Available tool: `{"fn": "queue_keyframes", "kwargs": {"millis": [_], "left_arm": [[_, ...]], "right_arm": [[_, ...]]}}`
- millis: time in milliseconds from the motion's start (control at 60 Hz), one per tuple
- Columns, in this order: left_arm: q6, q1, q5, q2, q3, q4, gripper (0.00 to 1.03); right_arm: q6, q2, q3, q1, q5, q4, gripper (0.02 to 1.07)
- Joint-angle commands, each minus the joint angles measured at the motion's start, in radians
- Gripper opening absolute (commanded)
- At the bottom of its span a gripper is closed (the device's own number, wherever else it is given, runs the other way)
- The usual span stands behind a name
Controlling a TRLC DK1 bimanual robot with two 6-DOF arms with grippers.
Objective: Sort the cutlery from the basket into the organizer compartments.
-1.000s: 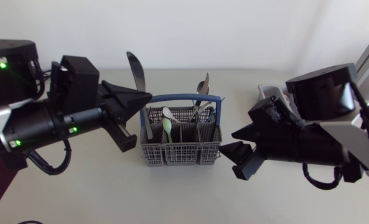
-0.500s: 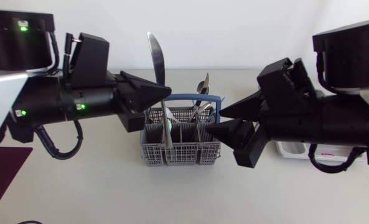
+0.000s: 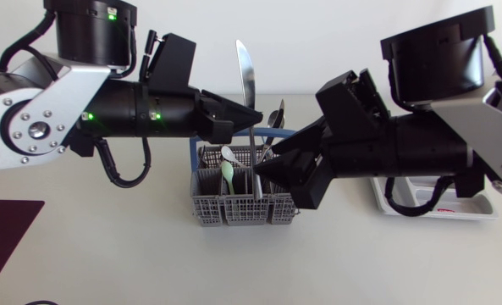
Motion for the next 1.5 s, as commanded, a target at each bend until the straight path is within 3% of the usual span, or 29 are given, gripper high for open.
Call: {"fn": "queue_keyframes", "kwargs": {"millis": [0, 283, 483, 650, 900, 967, 1083, 1217, 1300, 1483], "left_arm": [[-0.03, -0.009, 0.023, 0.023, 0.045, 0.009, 0.04], [-0.04, -0.009, 0.042, 0.034, 0.057, 0.009, 0.04], [-0.047, -0.001, 0.056, 0.034, 0.055, 0.009, 0.04], [-0.056, 0.008, 0.068, 0.031, 0.051, 0.01, 0.04], [-0.07, 0.014, 0.071, 0.026, 0.051, 0.013, 0.04], [-0.071, 0.016, 0.077, 0.026, 0.048, 0.013, 0.17], [-0.067, 0.017, 0.077, 0.015, 0.04, 0.007, 0.54], [-0.056, 0.016, 0.072, -0.005, 0.028, 0.003, 0.76], [-0.025, 0.016, 0.052, -0.026, 0.02, -0.017, 0.85], [0.05, 0.006, 0.008, -0.083, 0.003, -0.082, 0.9]], "right_arm": [[0.025, 0.04, 0.03, -0.007, -0.004, 0.023, 0.72], [0.025, 0.114, 0.051, -0.026, -0.01, 0.06, 0.71], [0.025, 0.129, 0.053, -0.022, -0.013, 0.085, 0.41], [0.025, 0.135, 0.05, -0.012, -0.035, 0.085, 0.11], [0.025, 0.122, 0.036, -0.01, -0.061, 0.078, 0.08], [0.025, 0.115, 0.033, -0.01, -0.065, 0.074, 0.08], [0.025, 0.114, 0.033, -0.022, -0.068, 0.058, 0.08], [0.025, 0.108, 0.025, -0.05, -0.073, 0.046, 0.08], [0.026, 0.094, 0.018, -0.07, -0.072, 0.04, 0.08], [0.026, 0.045, -0.015, -0.157, -0.041, 0.014, 0.08]]}}
